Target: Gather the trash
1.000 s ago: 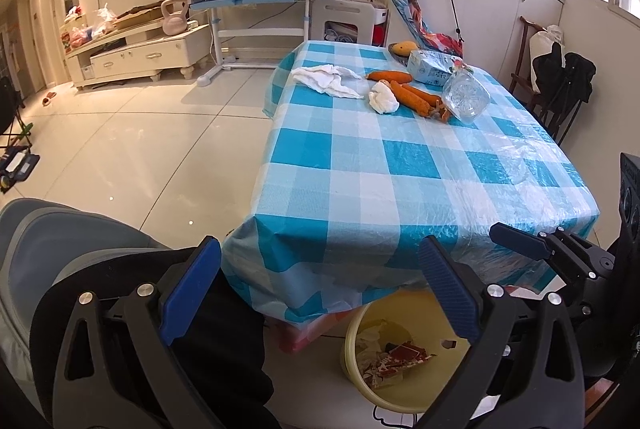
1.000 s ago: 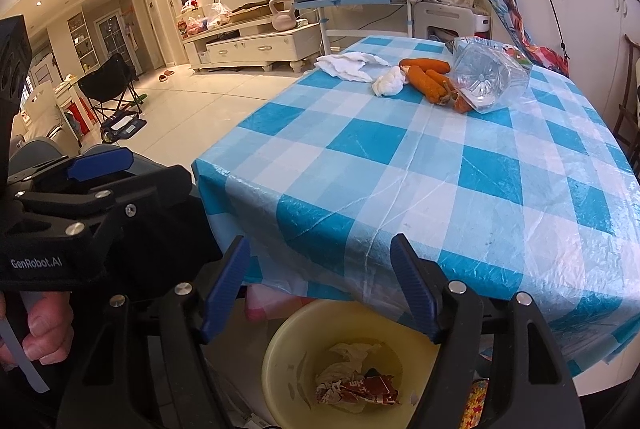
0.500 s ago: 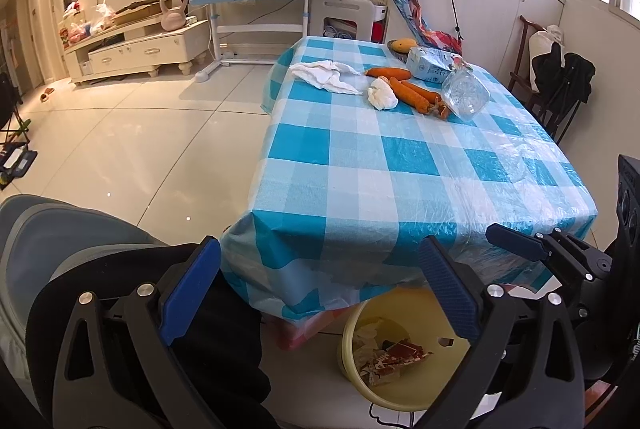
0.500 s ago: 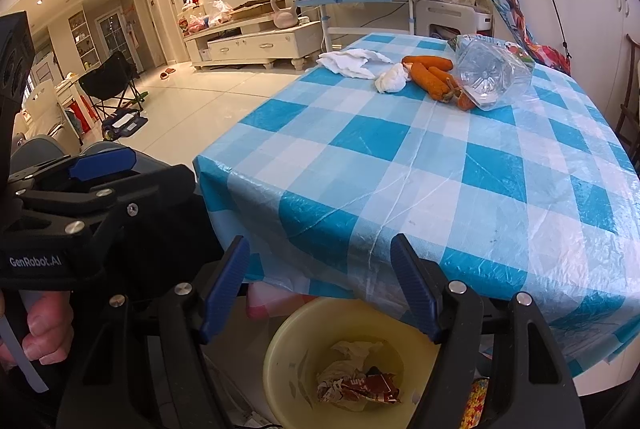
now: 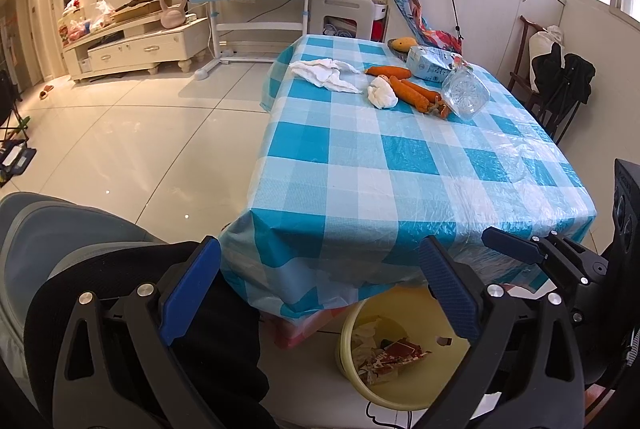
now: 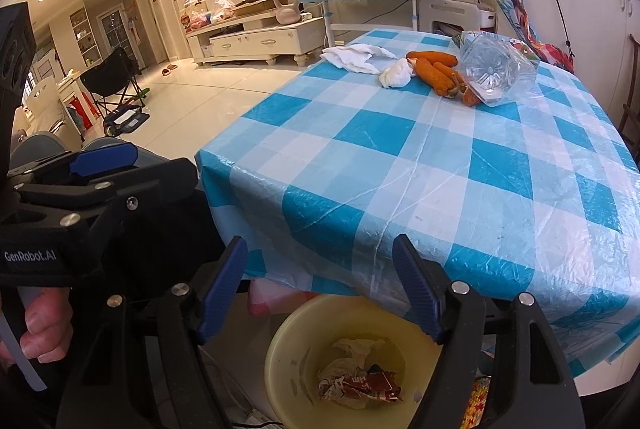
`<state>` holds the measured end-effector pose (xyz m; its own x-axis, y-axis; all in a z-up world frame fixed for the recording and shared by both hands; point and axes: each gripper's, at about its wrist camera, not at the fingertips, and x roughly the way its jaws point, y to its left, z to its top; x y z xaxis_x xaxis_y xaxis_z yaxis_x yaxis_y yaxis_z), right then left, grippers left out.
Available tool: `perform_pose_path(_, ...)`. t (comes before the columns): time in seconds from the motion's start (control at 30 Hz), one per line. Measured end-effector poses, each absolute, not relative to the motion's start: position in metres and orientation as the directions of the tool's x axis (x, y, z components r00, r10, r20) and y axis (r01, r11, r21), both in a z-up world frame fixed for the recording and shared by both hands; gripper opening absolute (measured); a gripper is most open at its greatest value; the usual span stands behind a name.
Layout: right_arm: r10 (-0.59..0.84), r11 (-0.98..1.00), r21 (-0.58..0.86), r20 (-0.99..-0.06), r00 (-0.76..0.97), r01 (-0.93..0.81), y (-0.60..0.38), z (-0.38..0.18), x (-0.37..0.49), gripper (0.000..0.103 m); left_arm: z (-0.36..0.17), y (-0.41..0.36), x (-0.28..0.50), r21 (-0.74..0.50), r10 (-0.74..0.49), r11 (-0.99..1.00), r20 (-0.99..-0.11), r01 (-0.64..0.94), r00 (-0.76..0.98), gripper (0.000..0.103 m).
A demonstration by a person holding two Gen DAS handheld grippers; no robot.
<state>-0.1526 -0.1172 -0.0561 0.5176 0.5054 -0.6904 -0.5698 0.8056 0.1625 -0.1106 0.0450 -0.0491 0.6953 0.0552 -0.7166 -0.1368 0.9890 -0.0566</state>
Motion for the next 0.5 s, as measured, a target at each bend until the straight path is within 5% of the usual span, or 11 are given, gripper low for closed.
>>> perform_pose_path(0.5,0.505,0.803,0.161,-0.693,0.513,-0.574,-0.1163,-0.0573,-0.1536,0.072,-0.0508,0.0427,-0.1111,-0.053,0.054,0.990,-0.717,-0.133,0.695,0.096)
